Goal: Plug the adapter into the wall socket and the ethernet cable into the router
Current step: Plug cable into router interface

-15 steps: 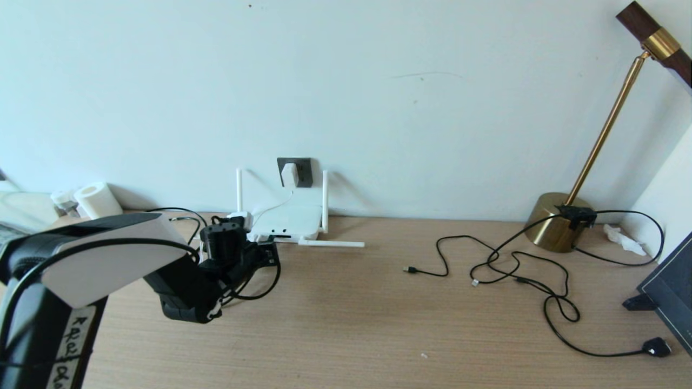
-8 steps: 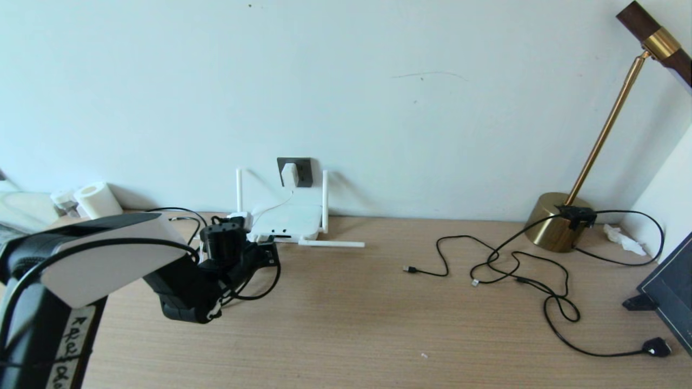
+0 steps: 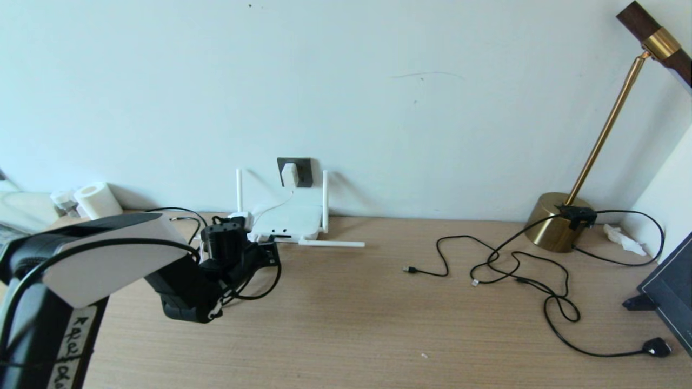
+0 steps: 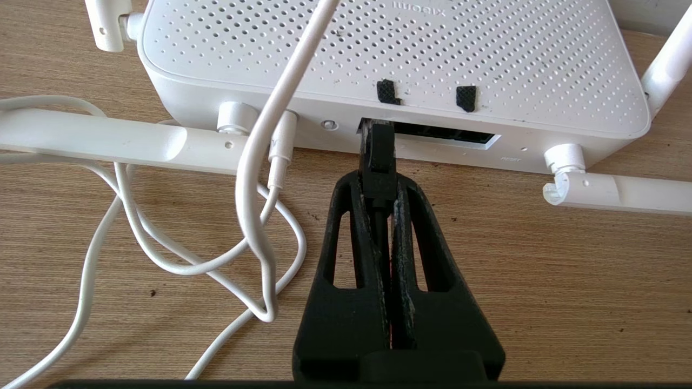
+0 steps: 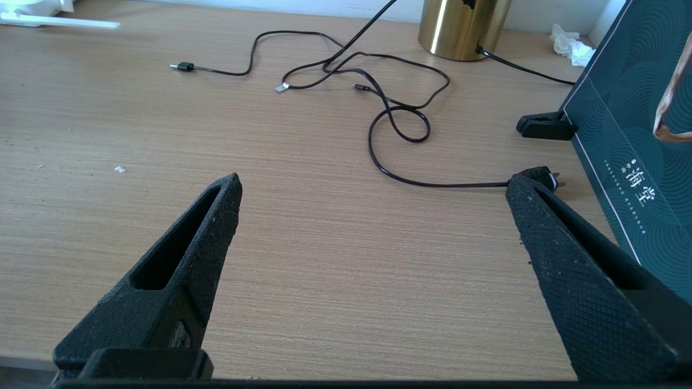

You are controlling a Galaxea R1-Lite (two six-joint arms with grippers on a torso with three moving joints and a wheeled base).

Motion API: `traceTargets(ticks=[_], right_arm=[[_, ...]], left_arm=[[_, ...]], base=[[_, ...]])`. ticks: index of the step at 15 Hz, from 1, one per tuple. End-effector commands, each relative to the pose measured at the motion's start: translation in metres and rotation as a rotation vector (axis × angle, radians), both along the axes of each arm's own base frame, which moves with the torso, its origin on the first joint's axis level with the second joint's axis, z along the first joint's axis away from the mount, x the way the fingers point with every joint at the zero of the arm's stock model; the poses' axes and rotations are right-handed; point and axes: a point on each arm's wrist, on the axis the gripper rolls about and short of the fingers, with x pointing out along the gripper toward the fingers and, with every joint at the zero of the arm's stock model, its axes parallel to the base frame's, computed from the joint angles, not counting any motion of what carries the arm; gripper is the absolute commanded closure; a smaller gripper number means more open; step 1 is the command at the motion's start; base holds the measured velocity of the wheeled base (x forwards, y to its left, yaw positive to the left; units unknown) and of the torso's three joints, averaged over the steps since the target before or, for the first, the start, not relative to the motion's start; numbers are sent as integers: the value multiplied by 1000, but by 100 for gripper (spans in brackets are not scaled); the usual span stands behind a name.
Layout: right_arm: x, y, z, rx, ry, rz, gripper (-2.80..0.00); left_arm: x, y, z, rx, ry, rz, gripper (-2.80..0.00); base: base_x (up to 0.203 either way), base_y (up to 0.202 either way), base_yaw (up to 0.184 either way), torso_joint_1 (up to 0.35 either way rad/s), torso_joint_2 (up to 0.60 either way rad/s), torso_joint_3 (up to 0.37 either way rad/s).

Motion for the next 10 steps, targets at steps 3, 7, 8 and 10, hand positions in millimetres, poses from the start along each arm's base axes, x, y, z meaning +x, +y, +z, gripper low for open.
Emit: traceTargets(ticks=[3,7,8,10], right_arm=[[0,0,0,0,2,1,-280],[0,0,0,0,2,1,-280],[0,0,0,0,2,1,-280],[0,0,0,0,1,1,-280]], left_arm=[[1,0,0,-2,-7,1,0],[2,0,3,-4,-14,2,0],[2,0,3,-4,-14,2,0],[2,0,2,-4,-13,2,0]], base=[[0,0,0,0,0,0],[0,0,0,0,0,0],[0,0,0,0,0,0],[0,0,0,0,0,0]])
